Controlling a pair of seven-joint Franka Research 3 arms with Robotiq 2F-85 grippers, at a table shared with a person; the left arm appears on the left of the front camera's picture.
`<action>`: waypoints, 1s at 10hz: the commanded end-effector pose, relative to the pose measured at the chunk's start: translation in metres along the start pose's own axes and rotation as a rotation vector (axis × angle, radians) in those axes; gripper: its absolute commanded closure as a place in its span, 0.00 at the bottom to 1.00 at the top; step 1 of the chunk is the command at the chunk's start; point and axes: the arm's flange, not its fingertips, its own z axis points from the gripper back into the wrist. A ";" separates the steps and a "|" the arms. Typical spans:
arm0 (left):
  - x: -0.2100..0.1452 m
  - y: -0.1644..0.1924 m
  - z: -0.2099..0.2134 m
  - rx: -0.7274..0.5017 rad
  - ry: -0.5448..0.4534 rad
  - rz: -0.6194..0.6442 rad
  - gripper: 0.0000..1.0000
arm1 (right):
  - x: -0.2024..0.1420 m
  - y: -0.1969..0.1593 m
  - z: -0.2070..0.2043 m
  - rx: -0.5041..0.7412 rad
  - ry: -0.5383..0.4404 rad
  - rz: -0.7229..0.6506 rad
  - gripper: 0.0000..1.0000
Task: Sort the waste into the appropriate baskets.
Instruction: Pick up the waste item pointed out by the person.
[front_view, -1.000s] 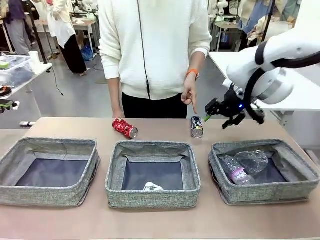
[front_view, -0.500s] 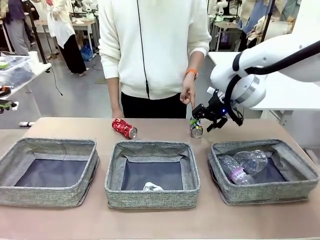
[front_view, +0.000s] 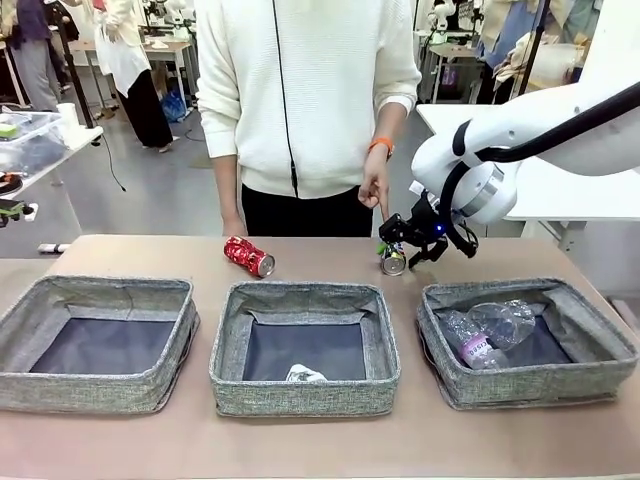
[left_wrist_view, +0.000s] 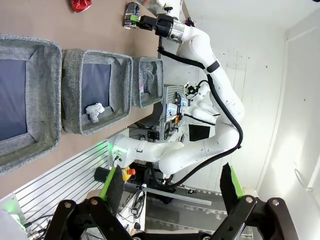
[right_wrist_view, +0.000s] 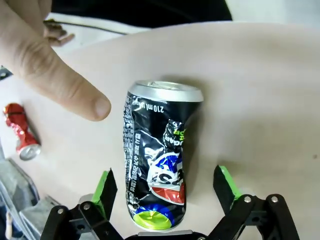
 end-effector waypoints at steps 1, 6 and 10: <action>-0.002 0.001 0.002 0.011 0.012 -0.018 0.00 | 0.002 0.003 0.001 0.007 0.042 -0.006 0.00; -0.002 0.001 0.002 0.011 0.012 -0.018 0.00 | -0.001 0.005 0.003 0.009 0.070 0.002 1.00; -0.002 0.001 0.002 0.011 0.012 -0.018 0.00 | -0.001 0.003 0.004 0.011 0.081 -0.008 1.00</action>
